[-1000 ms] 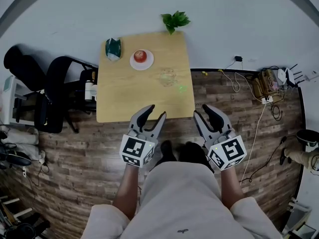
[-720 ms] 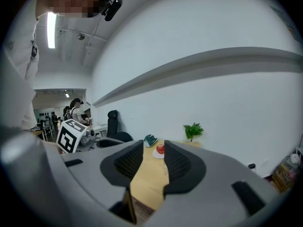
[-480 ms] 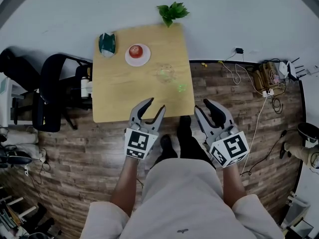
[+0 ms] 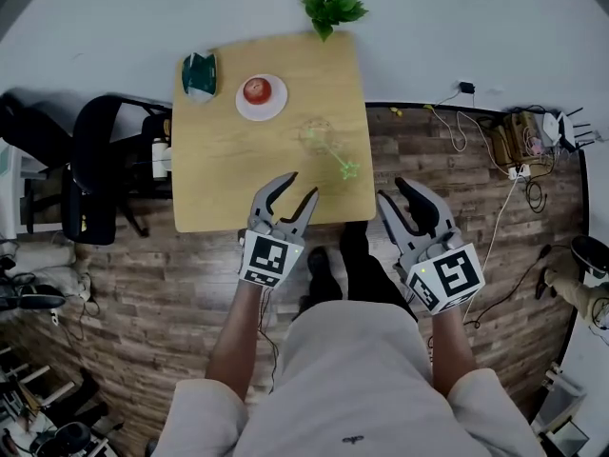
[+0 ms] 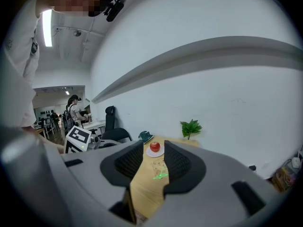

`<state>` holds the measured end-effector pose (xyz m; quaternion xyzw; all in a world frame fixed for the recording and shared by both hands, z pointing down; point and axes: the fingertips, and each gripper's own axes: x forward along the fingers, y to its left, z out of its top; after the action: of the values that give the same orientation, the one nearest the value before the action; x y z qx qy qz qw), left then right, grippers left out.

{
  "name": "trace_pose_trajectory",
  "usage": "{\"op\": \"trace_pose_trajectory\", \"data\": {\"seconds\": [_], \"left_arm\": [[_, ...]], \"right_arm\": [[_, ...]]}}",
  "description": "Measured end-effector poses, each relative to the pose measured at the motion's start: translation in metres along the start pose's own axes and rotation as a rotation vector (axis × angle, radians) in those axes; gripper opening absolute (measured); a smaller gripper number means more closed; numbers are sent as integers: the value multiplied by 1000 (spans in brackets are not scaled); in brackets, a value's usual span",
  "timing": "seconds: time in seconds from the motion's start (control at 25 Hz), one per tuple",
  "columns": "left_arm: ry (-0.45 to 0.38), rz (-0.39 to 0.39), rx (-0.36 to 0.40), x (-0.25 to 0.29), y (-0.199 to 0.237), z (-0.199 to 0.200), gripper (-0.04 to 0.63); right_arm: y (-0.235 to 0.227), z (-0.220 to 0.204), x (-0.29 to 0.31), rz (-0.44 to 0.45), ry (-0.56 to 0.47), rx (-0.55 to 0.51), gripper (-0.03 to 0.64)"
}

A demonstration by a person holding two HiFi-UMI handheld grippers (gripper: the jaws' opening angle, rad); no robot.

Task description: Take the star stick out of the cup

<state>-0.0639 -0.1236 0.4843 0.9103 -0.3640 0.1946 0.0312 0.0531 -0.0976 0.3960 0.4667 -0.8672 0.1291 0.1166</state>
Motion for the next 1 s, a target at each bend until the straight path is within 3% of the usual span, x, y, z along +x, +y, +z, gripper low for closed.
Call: {"op": "trace_pose_trajectory", "data": {"seconds": [0.6,1.0], "left_arm": [[120,-12,85,51,11,-55,153],[143,-36,146,83,10,-65,153]], "right_arm": [[-30,-14,25,12,41,21,121],[-35,-25,35,23,80,17,120]]}}
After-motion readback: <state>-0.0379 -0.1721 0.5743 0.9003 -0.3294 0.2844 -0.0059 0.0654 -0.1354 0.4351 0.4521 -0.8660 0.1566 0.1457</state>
